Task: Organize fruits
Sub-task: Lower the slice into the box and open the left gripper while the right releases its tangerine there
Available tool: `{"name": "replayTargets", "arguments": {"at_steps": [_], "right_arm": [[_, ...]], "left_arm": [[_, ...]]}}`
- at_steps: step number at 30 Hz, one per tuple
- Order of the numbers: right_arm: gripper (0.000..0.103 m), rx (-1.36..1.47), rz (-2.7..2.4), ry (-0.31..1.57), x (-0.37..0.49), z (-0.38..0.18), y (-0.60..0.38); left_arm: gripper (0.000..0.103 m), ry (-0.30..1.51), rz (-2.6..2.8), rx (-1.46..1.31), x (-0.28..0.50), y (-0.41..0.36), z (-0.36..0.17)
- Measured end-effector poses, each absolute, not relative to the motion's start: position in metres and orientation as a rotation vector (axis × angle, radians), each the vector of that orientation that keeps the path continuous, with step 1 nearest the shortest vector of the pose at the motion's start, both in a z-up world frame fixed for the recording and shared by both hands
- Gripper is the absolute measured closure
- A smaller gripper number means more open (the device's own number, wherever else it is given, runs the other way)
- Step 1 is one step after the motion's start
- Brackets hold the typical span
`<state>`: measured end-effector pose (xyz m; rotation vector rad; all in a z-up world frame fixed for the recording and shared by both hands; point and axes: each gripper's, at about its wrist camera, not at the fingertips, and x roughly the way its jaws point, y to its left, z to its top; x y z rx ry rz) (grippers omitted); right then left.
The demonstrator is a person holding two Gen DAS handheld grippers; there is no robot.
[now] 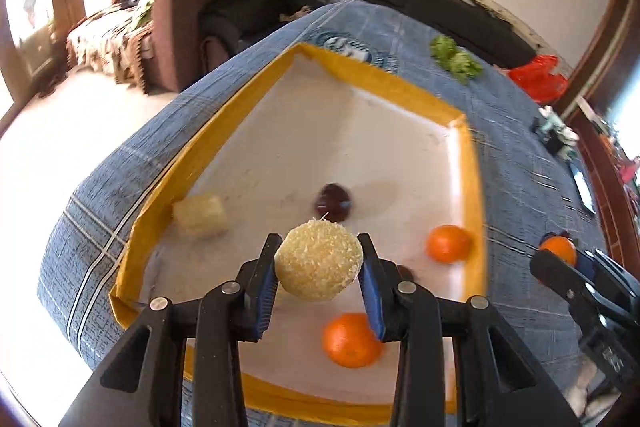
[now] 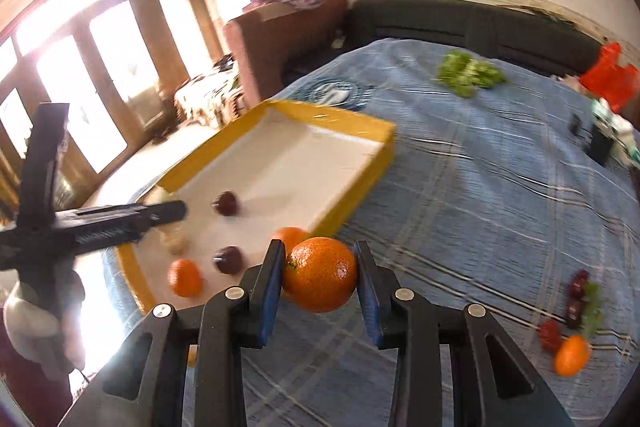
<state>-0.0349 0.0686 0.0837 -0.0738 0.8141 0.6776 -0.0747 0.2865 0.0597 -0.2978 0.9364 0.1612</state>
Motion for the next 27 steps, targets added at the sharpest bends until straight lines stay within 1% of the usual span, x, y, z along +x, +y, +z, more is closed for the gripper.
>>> {"name": "replayTargets", "arguments": {"at_steps": [4,12,20,21,22,24,27], "right_arm": [[0.064,-0.101,0.706,0.842,-0.03,0.077,0.102],[0.064,-0.129,0.693,0.921,0.006,0.059,0.147],[0.064,-0.2,0.657,0.993,0.034,0.039,0.184],[0.064,-0.204,0.648,0.996,0.037,0.038,0.188],[0.063,-0.203,0.649,1.004,0.039,0.038,0.191],[0.061,-0.198,0.654,1.008,0.043,0.04,0.196],[0.059,-0.204,0.64,0.961,0.039,0.054,0.19]], "left_arm": [[0.067,0.961,0.168,-0.289,-0.074,0.292,0.046],[0.067,0.926,0.127,-0.333,-0.043,0.331,0.058],[0.066,1.032,0.008,-0.429,0.002,0.345,0.029],[0.065,1.031,-0.017,-0.442,0.002,0.345,0.029],[0.061,1.03,-0.03,-0.449,0.001,0.345,0.029],[0.06,1.019,-0.058,-0.464,-0.002,0.346,0.034],[0.048,0.978,-0.057,-0.461,-0.015,0.347,0.046]]}}
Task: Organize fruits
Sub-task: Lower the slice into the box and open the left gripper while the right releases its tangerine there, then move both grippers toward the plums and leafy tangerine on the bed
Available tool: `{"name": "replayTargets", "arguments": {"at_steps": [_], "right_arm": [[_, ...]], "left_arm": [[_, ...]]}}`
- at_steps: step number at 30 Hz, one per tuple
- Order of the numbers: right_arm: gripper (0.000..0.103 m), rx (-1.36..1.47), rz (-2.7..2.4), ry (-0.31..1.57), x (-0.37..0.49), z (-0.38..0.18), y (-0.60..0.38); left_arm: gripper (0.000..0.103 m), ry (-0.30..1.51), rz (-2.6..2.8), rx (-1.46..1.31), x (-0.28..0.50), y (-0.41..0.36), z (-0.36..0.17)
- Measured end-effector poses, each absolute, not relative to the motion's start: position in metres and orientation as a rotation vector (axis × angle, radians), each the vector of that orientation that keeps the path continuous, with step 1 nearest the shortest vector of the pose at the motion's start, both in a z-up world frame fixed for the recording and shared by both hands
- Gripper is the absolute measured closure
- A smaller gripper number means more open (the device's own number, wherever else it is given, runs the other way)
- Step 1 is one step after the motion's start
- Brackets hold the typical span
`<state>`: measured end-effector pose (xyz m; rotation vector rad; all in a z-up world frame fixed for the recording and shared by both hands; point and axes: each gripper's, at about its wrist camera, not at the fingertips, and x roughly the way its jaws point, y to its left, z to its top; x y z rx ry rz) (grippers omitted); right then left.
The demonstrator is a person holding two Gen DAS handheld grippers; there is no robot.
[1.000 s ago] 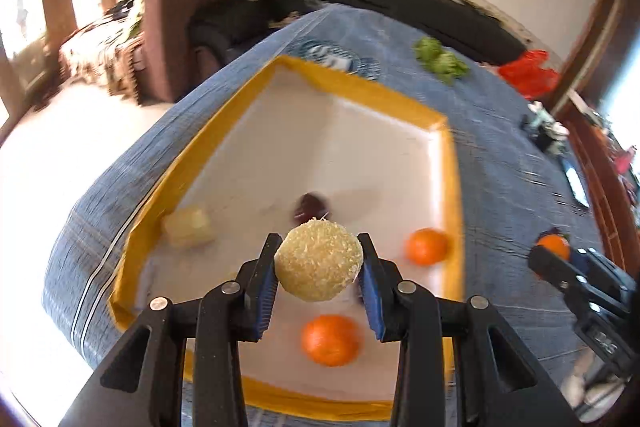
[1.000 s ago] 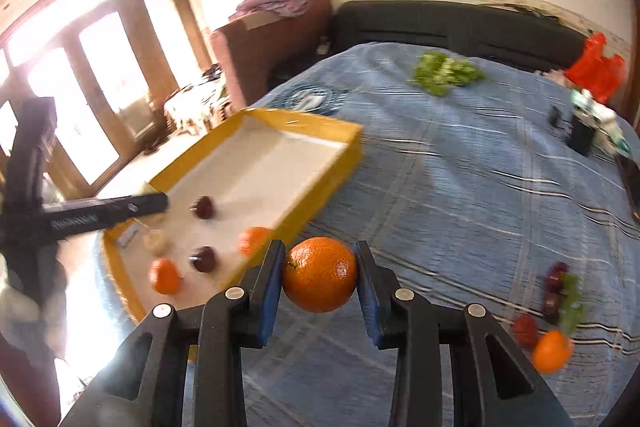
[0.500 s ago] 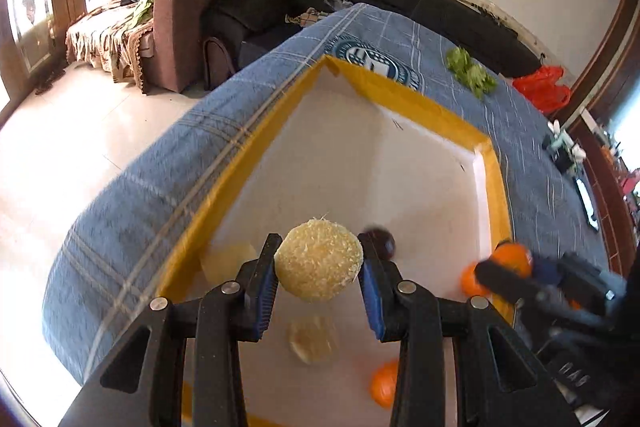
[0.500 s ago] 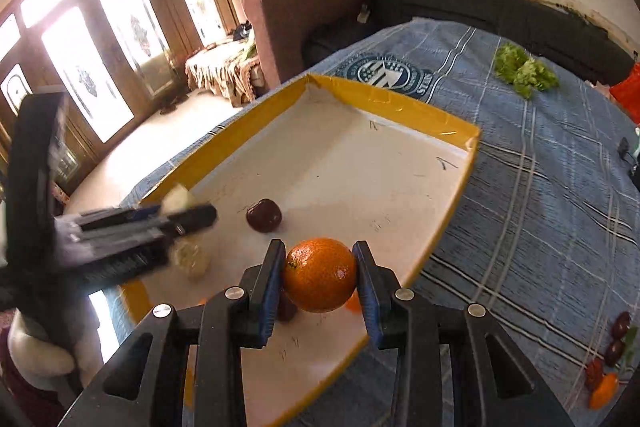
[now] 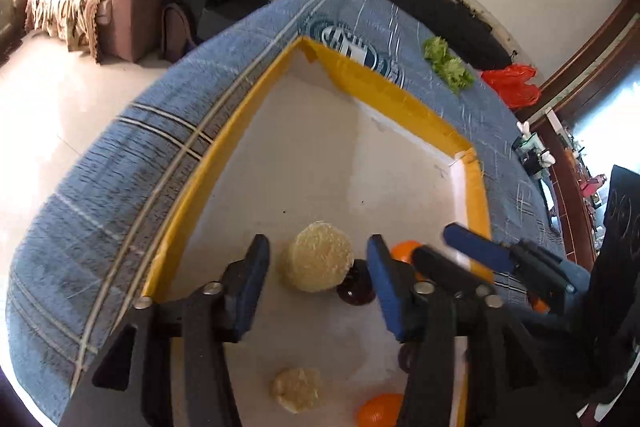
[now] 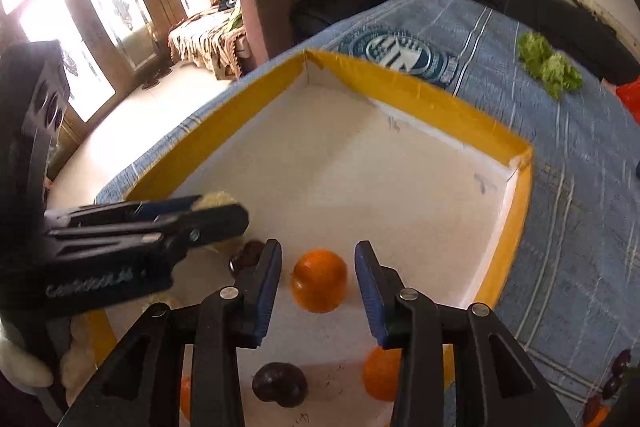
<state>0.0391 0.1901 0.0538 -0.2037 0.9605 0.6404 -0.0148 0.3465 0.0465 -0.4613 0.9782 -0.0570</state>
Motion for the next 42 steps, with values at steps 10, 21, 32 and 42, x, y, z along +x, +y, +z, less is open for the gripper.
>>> {"name": "replayTargets", "arguments": {"at_steps": [10,21,32,42], "right_arm": [[0.038,0.113,0.587,0.856,0.006,0.096,0.071],[0.038,0.208,0.337,0.611,-0.07,0.195,-0.116],[0.017,0.344,0.232,0.346,-0.108,0.316,-0.235],[0.017,0.47,0.274,0.499,-0.057,0.151,-0.239]], "left_arm": [[0.025,0.792,-0.079,-0.506,-0.079,0.314,0.105],[0.025,0.617,-0.237,-0.397,-0.148,0.225,0.218],[0.008,0.374,-0.138,-0.256,-0.2,0.192,0.299],[0.008,0.548,-0.122,-0.266,-0.146,0.106,0.253]]}}
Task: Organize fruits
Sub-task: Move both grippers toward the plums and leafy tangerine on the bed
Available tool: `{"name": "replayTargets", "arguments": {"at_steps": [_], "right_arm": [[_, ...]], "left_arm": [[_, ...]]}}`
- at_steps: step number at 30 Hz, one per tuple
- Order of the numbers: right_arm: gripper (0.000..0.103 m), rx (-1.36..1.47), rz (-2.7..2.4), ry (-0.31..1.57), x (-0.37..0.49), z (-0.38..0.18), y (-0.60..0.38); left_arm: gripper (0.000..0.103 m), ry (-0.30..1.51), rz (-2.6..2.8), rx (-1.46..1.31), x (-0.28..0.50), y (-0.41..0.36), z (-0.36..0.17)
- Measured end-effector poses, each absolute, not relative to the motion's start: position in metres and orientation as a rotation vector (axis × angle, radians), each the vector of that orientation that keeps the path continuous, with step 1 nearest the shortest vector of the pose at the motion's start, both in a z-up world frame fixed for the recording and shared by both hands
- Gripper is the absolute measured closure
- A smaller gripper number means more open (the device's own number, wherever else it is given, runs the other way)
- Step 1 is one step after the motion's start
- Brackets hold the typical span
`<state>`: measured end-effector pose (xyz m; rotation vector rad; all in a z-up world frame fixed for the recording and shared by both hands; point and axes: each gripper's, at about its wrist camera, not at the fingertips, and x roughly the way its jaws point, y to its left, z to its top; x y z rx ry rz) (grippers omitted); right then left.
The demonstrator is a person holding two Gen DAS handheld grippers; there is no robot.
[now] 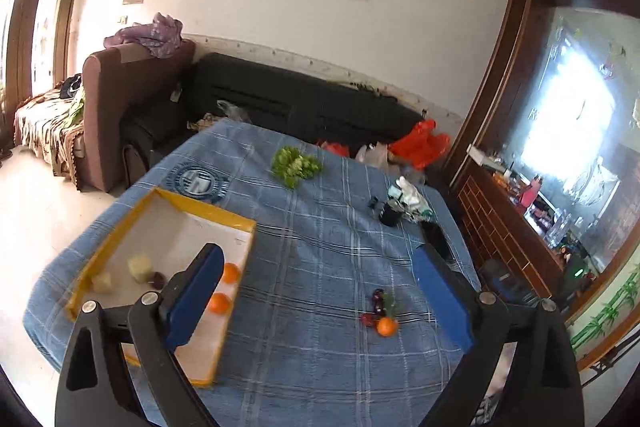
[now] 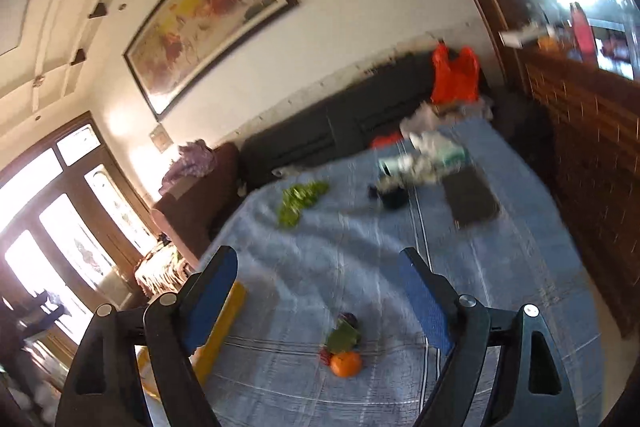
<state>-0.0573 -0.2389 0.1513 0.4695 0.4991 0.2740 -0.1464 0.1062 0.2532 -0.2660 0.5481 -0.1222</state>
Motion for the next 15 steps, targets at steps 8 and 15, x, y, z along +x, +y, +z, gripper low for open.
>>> {"name": "replayTargets", "arguments": {"at_steps": [8,15], "right_arm": [[0.017,0.515,0.319,0.598,-0.021,0.088,-0.24],[0.031,0.493,0.339,0.718,-0.004,0.056,-0.223]], "left_arm": [[0.008,0.551,-0.052,-0.144,-0.098,0.028,0.235],[0.012,0.639,-0.032,-0.195,-0.065,0.057,0.173]]}}
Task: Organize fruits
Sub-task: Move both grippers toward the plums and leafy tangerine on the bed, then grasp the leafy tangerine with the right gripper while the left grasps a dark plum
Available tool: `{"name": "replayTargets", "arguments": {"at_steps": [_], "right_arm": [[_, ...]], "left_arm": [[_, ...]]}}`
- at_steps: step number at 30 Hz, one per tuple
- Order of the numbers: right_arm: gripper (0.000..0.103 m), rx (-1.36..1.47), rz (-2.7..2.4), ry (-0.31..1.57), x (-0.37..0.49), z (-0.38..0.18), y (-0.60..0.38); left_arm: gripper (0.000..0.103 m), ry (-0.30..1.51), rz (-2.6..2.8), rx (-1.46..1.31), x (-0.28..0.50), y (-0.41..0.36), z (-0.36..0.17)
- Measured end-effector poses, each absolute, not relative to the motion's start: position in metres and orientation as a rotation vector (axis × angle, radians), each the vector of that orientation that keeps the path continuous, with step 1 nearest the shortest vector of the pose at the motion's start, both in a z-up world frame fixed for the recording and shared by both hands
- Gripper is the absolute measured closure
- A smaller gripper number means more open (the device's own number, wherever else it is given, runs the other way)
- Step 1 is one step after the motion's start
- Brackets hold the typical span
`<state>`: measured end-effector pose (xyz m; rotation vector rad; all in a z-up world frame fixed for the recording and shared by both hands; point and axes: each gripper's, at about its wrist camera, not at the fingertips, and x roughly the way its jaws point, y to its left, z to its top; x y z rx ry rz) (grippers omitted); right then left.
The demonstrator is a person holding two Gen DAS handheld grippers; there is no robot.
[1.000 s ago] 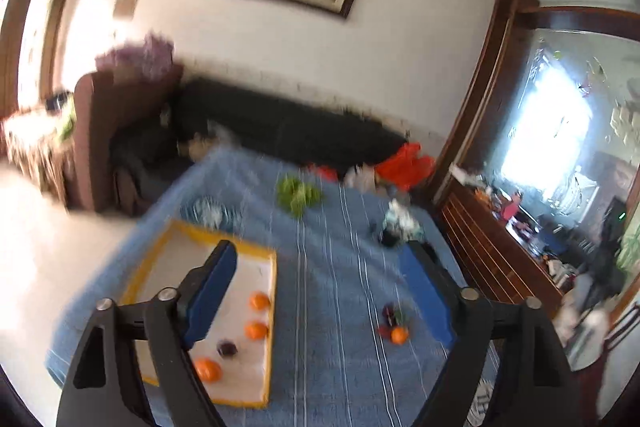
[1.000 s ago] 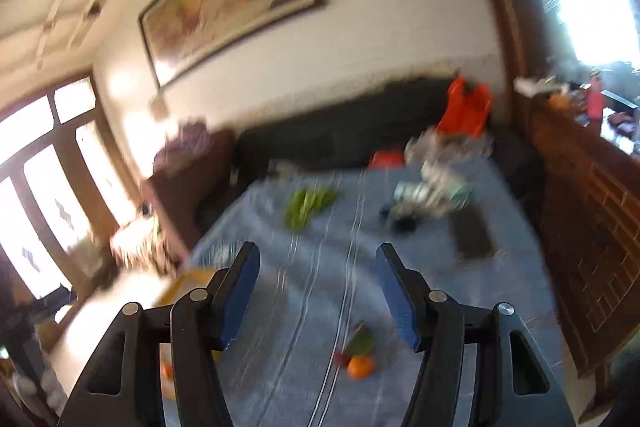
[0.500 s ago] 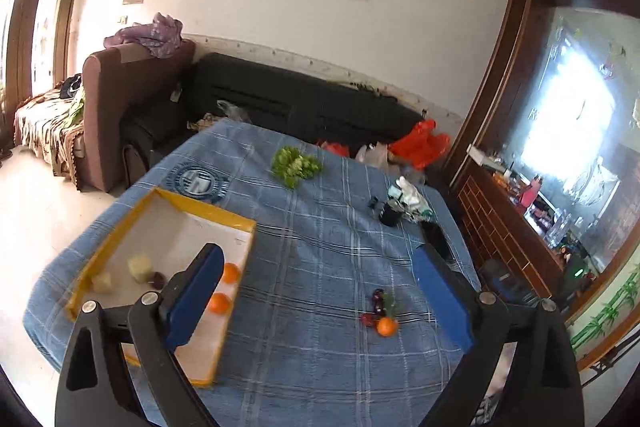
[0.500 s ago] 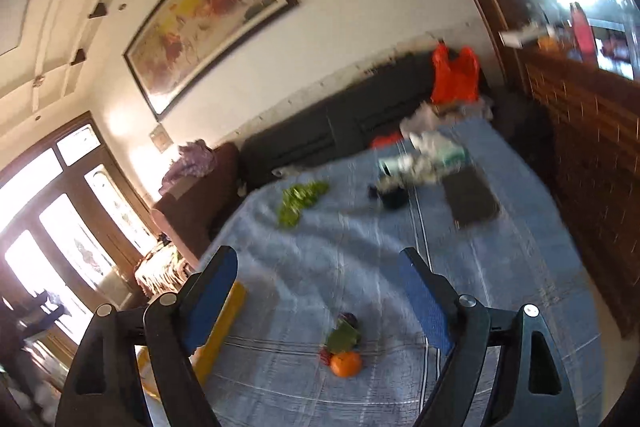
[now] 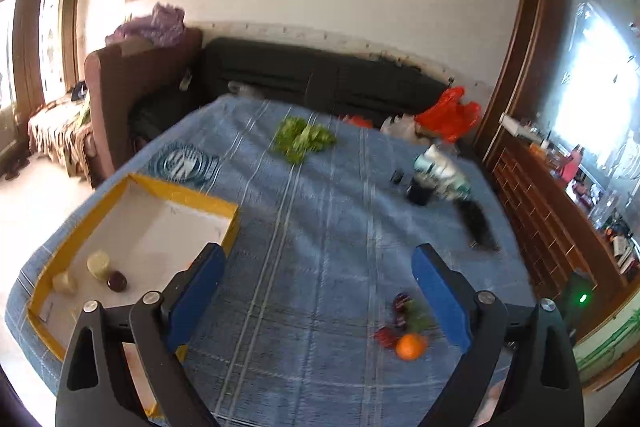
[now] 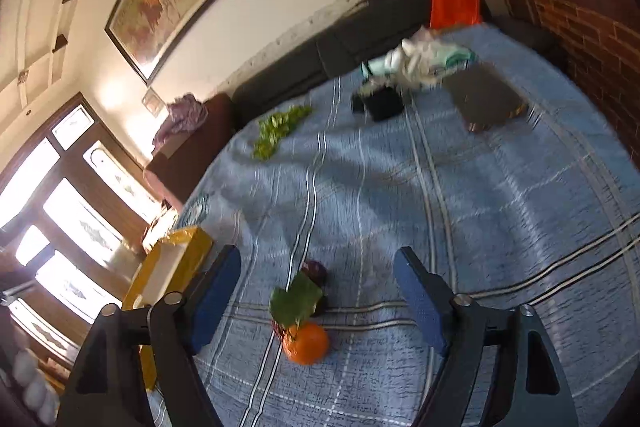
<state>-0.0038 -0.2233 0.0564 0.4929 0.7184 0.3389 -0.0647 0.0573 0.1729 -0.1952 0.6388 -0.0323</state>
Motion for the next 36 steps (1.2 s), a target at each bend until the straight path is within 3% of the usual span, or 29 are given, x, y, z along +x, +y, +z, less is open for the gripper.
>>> {"name": "replayTargets", "arguments": {"at_steps": [2,13,16,18,23,28,36], "right_arm": [[0.042,0.455,0.321,0.767,0.002,0.051,-0.214],[0.043,0.165,0.124,1.028,0.08,0.037,-0.131],[0.055,0.115,0.147,1.065,0.086,0.033,-0.115],[0.054,0.102,0.219,1.064,0.081,0.037,-0.104],[0.053,0.226,0.555,1.028,0.044,0.066,-0.098],[0.053,0.207,0.408,0.909,0.005,0.092,-0.147],[0.054,0.197,0.304,0.966,-0.017,0.046,-0.179]], "left_arm": [[0.014,0.681,-0.055,-0.225,-0.06,0.077,0.154],[0.014,0.69,-0.094,-0.246,-0.06,0.177,0.125],[0.014,0.68,-0.062,-0.189,-0.064,0.194,0.123],[0.014,0.684,-0.079,-0.199,-0.067,0.202,0.122],[0.014,0.673,-0.115,-0.21,-0.082,0.193,0.124],[0.014,0.695,-0.208,-0.248,-0.092,0.164,0.118],[0.014,0.831,-0.28,-0.222,-0.065,0.114,0.083]]}}
